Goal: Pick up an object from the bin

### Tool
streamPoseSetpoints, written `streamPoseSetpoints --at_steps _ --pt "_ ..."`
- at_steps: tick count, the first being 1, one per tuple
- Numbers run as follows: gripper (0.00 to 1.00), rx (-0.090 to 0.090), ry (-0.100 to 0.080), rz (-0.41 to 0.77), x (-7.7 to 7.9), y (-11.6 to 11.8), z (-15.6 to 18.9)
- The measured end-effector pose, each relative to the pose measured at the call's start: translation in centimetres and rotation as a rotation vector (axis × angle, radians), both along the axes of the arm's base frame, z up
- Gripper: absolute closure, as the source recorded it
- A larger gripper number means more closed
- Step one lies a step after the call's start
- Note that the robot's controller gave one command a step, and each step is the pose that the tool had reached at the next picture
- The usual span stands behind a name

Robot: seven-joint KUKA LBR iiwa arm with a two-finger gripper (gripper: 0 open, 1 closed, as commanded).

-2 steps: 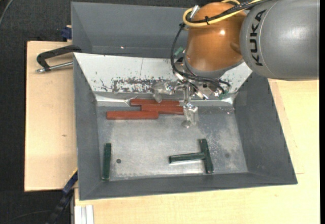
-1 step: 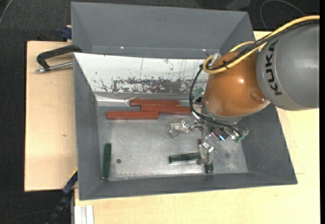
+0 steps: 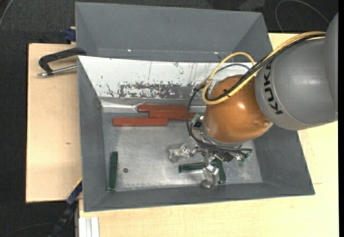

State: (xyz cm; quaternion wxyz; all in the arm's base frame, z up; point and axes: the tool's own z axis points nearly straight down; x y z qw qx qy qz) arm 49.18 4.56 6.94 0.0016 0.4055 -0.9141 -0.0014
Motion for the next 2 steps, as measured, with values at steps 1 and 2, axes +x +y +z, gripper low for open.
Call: streamPoseSetpoints --at_steps 1,2 --pt "1.0 0.0 -0.004 -0.001 0.1 0.0 0.1" --pt "1.0 0.001 -0.019 -0.035 1.4 -0.8 16.5"
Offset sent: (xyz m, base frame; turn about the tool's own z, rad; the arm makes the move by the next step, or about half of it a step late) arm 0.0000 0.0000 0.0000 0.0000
